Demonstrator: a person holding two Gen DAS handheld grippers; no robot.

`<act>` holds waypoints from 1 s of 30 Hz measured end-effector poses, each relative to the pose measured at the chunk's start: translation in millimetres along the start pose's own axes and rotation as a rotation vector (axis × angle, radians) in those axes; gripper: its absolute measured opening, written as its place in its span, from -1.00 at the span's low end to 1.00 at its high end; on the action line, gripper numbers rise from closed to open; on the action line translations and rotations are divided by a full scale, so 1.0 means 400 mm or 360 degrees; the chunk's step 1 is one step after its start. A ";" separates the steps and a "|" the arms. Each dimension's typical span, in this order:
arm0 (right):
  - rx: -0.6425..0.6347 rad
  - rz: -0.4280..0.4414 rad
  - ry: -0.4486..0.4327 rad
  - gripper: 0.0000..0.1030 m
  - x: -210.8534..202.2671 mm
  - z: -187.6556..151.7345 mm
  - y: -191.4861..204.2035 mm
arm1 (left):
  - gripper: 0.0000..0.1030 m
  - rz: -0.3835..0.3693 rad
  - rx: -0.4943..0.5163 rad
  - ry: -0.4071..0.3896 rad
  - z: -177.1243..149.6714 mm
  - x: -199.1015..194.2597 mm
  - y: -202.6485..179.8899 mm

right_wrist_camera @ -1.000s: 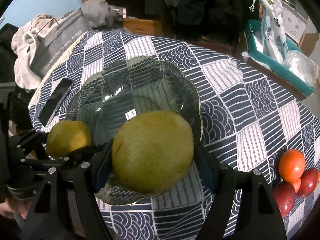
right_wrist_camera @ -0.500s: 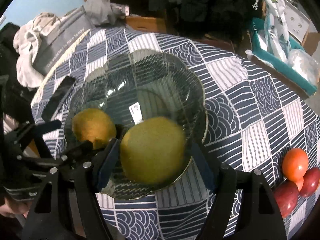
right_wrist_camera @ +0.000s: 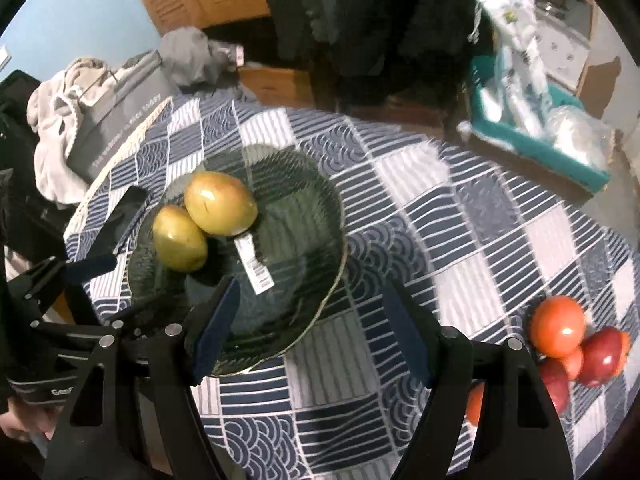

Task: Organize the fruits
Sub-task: 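Move both grippers back toward the apples and oranges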

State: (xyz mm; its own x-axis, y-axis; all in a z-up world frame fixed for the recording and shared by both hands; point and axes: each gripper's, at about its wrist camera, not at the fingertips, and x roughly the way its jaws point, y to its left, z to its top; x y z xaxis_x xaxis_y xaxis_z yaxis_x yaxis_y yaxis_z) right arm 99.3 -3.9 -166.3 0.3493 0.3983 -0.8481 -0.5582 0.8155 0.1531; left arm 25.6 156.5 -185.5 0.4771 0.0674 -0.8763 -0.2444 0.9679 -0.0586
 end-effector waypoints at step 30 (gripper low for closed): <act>0.0073 -0.0311 -0.0532 0.47 -0.400 -0.069 -0.151 | 0.72 -0.0242 0.0202 -0.0428 0.047 -0.268 -0.232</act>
State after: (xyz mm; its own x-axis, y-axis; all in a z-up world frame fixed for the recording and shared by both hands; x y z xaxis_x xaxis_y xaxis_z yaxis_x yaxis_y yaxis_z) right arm 56.3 -128.6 -53.9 0.6758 0.3425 -0.6527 -0.4255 0.9043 0.0339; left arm 12.9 64.1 -77.3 0.7100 -0.0352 -0.7033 -0.0542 0.9930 -0.1045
